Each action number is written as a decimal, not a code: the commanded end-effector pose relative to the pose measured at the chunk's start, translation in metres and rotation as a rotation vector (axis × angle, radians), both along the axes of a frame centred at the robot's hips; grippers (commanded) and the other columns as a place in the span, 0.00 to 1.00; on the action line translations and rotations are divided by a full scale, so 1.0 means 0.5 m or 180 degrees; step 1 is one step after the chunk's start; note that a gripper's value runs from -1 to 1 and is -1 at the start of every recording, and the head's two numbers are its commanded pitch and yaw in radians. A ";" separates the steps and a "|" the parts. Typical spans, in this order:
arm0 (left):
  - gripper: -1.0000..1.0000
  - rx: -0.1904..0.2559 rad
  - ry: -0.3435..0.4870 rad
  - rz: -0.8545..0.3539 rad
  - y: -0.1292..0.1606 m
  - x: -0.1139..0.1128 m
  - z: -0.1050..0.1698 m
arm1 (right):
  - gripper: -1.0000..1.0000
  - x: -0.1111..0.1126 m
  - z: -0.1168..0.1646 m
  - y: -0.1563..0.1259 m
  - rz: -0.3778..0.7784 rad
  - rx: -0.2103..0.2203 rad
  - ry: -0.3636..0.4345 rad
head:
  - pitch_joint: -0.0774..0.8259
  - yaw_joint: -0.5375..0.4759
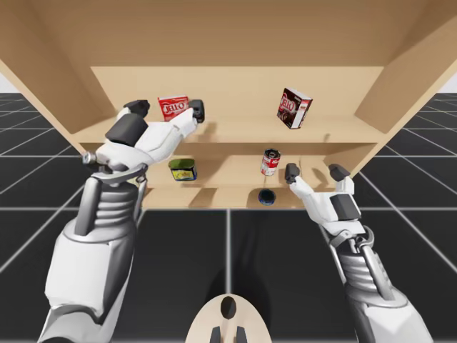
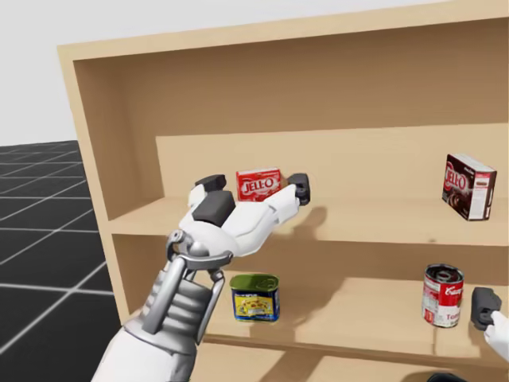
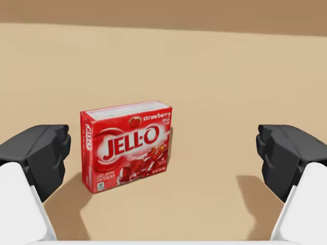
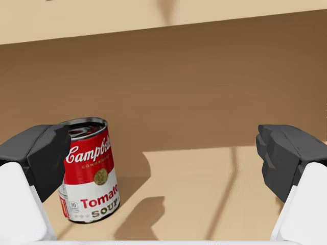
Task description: Find the gelatin box on the shelf and bring it to me.
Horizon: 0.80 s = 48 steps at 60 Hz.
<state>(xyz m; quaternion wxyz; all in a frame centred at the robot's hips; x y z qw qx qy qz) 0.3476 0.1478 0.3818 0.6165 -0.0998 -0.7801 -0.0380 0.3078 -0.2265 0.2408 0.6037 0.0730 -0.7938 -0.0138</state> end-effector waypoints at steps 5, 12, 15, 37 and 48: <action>0.00 0.0067 0.0599 0.0462 -0.031 0.058 0.005 | 0.00 0.000 -0.003 0.005 -0.0015 0.0070 0.0018 | 0.26 0.77; 0.00 0.0058 0.0652 0.0568 -0.038 0.082 0.004 | 0.00 0.001 -0.004 0.005 -0.0013 0.0069 0.0025 | 0.27 0.77; 0.00 0.0048 0.0684 0.0612 -0.038 0.094 0.004 | 0.00 0.001 -0.005 0.005 -0.0011 0.0072 0.0028 | 0.28 0.77; 0.39 0.0051 0.0870 0.0572 -0.052 0.126 -0.017 | 0.00 0.003 -0.009 0.006 0.0002 0.0078 0.0060 | 0.29 0.77; 0.99 0.0076 0.0908 0.0542 -0.056 0.136 -0.024 | 0.00 0.004 -0.011 0.006 0.0003 0.0075 0.0075 | 0.30 0.77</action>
